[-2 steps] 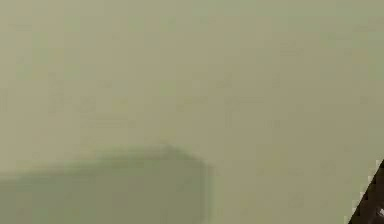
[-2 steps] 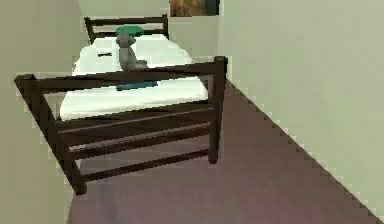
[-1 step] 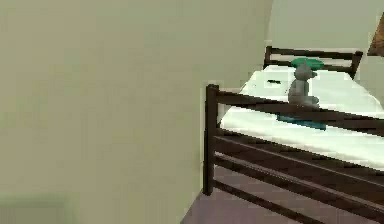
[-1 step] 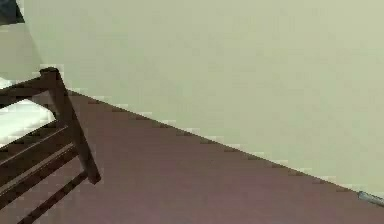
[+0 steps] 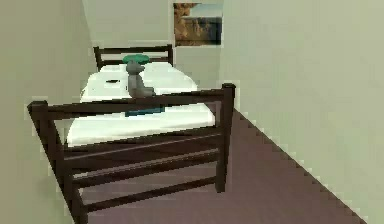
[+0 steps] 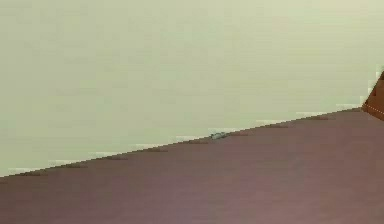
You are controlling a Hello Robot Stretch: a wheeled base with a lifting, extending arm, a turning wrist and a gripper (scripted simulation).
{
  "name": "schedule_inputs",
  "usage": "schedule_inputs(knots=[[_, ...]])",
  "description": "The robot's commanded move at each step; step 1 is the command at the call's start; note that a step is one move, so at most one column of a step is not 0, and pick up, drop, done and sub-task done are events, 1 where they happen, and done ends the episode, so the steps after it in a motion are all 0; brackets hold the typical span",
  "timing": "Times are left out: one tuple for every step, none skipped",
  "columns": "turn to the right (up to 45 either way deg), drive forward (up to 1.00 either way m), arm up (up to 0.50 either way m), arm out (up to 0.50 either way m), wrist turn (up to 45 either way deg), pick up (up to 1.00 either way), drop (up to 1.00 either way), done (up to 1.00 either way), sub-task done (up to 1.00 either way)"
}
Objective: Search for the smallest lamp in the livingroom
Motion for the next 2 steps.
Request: schedule_inputs(knots=[[9.0, 0.0, 0.0, 0.0, 0.0, 0.0, 0.0, 0.0, 0.0], [0.0, 0.05, 0.0, 0.0, 0.0, 0.0, 0.0, 0.0, 0.0]])
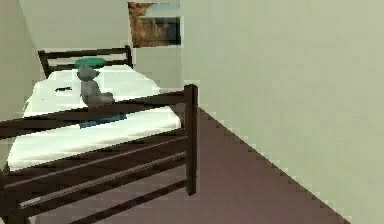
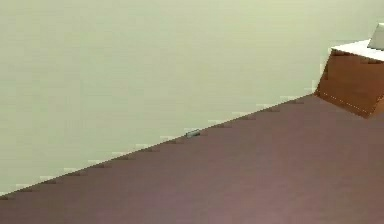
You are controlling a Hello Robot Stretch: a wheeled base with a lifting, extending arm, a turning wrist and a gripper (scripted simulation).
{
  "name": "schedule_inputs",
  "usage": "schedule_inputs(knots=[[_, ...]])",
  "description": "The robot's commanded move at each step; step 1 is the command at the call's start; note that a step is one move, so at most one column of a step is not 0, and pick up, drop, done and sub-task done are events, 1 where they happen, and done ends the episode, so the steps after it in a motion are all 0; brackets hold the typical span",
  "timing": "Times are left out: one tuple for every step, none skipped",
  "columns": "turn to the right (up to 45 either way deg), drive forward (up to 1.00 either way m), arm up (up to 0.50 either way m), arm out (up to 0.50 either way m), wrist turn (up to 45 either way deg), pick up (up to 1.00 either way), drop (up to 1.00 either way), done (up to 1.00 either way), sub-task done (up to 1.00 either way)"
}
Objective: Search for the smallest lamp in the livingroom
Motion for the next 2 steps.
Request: schedule_inputs(knots=[[45.0, 0.0, 0.0, 0.0, 0.0, 0.0, 0.0, 0.0, 0.0], [42.0, 0.0, 0.0, 0.0, 0.0, 0.0, 0.0, 0.0, 0.0]])
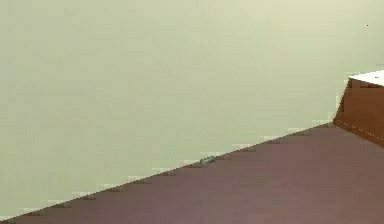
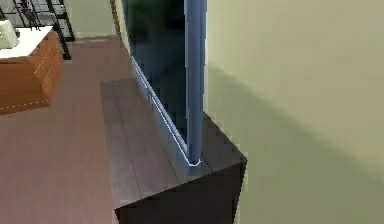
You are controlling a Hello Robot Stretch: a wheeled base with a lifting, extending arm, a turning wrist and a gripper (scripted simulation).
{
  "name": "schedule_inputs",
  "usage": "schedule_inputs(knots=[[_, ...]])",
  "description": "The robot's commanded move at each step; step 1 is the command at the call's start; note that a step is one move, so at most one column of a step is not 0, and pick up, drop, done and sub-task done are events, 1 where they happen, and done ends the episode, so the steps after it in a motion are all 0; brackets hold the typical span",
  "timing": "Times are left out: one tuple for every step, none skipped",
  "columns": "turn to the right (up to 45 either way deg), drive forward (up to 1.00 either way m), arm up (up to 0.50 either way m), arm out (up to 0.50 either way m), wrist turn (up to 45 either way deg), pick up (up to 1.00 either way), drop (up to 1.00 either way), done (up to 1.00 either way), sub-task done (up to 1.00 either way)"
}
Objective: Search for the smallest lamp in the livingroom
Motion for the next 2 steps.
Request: schedule_inputs(knots=[[0.0, 0.65, 0.0, 0.0, 0.0, 0.0, 0.0, 0.0, 0.0], [45.0, 0.0, 0.0, 0.0, 0.0, 0.0, 0.0, 0.0, 0.0]])
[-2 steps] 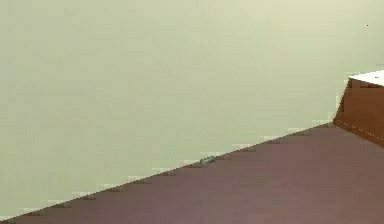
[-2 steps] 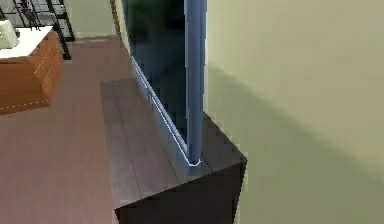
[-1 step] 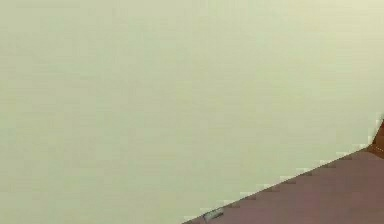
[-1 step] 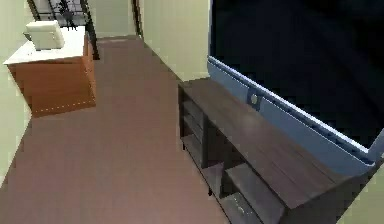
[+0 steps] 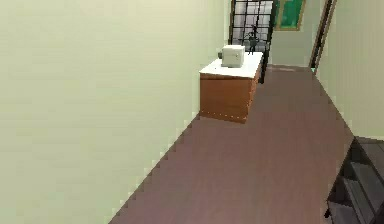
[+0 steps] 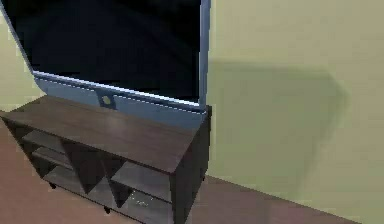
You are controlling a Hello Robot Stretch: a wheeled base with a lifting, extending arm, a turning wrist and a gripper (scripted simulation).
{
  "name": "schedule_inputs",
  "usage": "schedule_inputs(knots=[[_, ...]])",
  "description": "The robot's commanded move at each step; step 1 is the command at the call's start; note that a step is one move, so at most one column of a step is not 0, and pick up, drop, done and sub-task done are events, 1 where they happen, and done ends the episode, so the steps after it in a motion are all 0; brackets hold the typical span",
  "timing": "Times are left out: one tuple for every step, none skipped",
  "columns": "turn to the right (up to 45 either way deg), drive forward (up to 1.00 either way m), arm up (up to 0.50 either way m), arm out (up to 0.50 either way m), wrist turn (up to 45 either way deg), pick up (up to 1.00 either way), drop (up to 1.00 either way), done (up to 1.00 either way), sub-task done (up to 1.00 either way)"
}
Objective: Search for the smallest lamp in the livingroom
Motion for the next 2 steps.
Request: schedule_inputs(knots=[[18.0, 0.0, 0.0, 0.0, 0.0, 0.0, 0.0, 0.0, 0.0], [0.0, 1.0, 0.0, 0.0, 0.0, 0.0, 0.0, 0.0, 0.0]])
